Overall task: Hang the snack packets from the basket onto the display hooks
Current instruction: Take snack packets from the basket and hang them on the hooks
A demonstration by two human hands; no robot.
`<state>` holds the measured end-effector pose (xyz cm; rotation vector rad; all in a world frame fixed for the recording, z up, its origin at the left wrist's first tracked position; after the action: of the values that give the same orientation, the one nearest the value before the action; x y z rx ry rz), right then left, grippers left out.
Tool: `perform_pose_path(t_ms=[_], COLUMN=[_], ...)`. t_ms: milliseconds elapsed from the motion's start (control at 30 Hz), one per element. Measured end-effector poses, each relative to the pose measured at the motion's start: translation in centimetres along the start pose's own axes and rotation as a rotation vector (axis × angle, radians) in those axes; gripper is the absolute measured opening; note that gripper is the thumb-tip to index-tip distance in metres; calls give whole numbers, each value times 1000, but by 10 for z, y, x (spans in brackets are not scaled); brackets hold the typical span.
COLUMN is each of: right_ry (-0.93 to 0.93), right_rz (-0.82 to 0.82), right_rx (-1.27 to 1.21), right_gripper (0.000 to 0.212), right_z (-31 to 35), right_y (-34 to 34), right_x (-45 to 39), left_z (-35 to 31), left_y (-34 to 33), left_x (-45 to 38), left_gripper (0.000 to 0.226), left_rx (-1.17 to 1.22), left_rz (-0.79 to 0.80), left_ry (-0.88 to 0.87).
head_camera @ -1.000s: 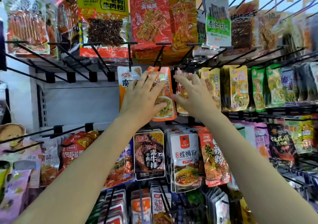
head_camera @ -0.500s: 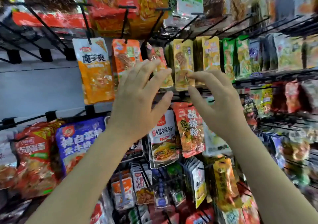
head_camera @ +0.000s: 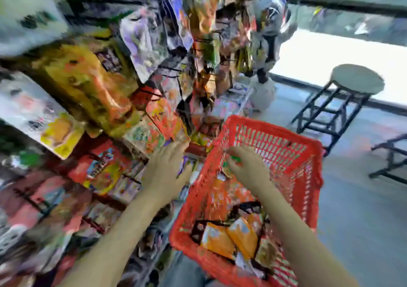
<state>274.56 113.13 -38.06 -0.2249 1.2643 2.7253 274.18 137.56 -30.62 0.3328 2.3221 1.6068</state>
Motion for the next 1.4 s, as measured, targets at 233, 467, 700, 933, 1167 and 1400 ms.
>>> perform_pose_path(t_ms=[233,467,700,933,1167,1400], right_ry=[-277,-513,-726,-611,-607,-555], right_rz=[350,490,389,367,329,509], right_rx=[221,209,-166,-139,-257,-319], right_gripper=[61,103,98,81,72,76], right_z=[-88,-97,-102,-89,-82,-75], right_y=[-60,-86,-87,-90,-93,-100], right_x=[49,51,48,60,66,60], left_z=[-5,-10,-9,-10,-12,-11], left_y=[-95,-105,-110,-108,-108,-109], left_x=[33,33,34,34,35,35], left_gripper=[86,81,75,76,75,76], left_rx=[-61,-3,44,61,83,91], left_rz=[352,316,293,314,321,334], left_ry=[71,111,103,136,146,178])
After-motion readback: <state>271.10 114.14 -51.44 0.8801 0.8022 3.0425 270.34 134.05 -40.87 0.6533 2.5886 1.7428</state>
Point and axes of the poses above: each hand's wrist, its own x-axis away from the middle knuckle, its own y-axis out of the back of the hand, z = x × y, the point moved 1 cm from there along -x, towards the middle knuckle, and after that the axes turned 1 degree about -x, right-handed, at the moved point
